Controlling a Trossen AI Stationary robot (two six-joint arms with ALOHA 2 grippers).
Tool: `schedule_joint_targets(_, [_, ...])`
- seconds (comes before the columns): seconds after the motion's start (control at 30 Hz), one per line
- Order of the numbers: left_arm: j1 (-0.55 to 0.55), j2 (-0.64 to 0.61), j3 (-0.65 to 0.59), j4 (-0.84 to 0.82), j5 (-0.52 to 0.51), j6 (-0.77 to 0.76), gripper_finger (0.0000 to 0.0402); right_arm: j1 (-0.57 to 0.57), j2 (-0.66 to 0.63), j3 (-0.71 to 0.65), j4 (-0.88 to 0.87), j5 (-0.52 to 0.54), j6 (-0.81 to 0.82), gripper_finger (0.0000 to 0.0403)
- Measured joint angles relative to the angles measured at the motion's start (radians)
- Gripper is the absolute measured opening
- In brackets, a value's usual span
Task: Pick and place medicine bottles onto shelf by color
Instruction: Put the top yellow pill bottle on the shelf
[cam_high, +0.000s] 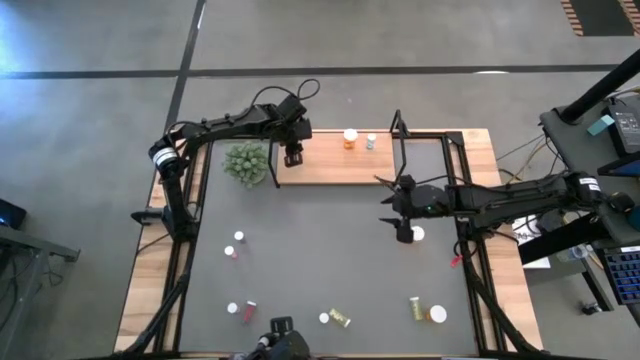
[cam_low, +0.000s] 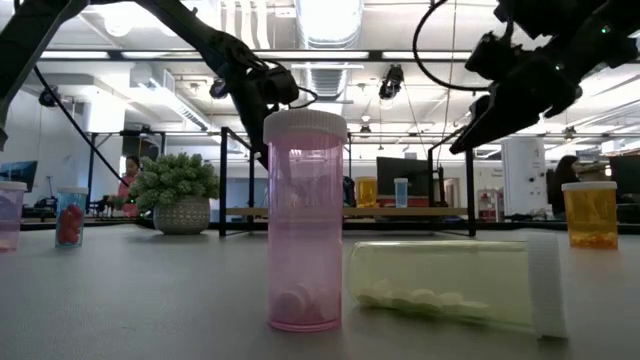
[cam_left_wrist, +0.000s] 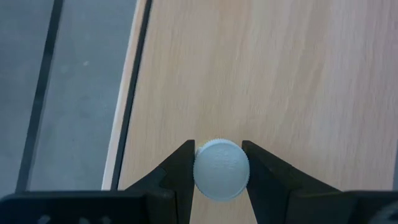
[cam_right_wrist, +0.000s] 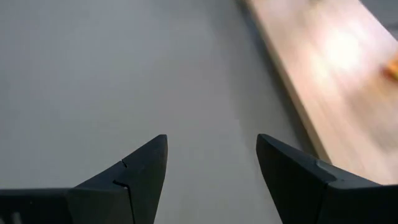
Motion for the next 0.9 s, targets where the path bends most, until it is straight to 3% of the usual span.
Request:
schedule_joint_targets(0.23, [-0.002, 0.0, 0.0, 0.03, 0.023, -0.054, 0.0102, 0.0, -0.053, 0.0, -0.1, 0.014, 0.138, 0.0238])
schedule_joint_targets(0.9, [0.007, 0.0, -0.003, 0.017, 0.002, -0.09, 0.0103, 0.0, -0.084, 0.0, -0.107, 0.015, 0.138, 0.0238])
